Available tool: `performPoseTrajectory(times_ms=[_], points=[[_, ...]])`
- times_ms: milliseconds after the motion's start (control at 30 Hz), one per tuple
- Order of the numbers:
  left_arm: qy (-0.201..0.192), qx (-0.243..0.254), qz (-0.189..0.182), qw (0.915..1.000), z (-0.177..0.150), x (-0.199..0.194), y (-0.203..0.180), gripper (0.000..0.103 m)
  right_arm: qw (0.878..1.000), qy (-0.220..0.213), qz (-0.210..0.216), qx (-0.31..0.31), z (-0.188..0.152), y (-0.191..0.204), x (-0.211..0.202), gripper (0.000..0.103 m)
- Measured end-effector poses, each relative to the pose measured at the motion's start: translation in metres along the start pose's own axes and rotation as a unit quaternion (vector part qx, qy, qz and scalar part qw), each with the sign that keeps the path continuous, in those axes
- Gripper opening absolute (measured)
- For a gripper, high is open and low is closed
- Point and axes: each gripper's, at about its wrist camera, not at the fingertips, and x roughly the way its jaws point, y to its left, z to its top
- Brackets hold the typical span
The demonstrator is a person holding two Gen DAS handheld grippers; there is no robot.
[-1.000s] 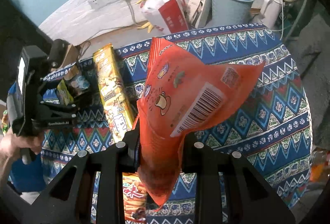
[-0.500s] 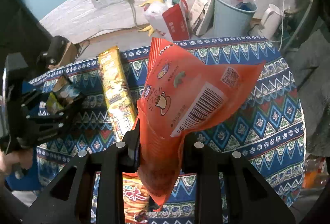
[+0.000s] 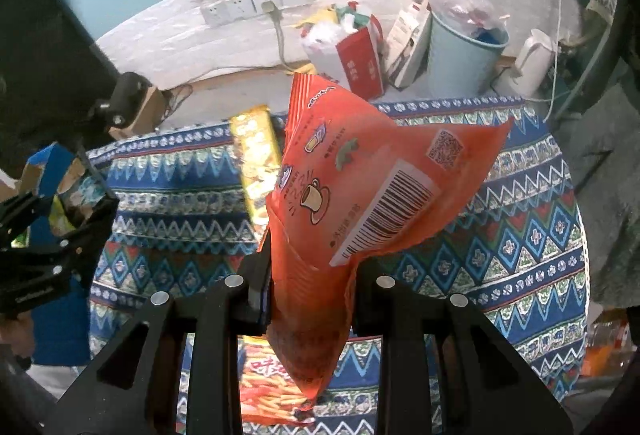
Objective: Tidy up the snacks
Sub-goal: 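Lift both bags and carry them over the cardboard box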
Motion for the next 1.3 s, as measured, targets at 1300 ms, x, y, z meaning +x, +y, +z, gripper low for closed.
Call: performPoseTrajectory(times_ms=[1300], points=[[-0.076, -0.186, 0.044, 0.9787, -0.102, -0.133, 0.167, 0.066, 0.985, -0.016, 0.130, -0.114, 0.022, 0.222, -0.034, 0.026]])
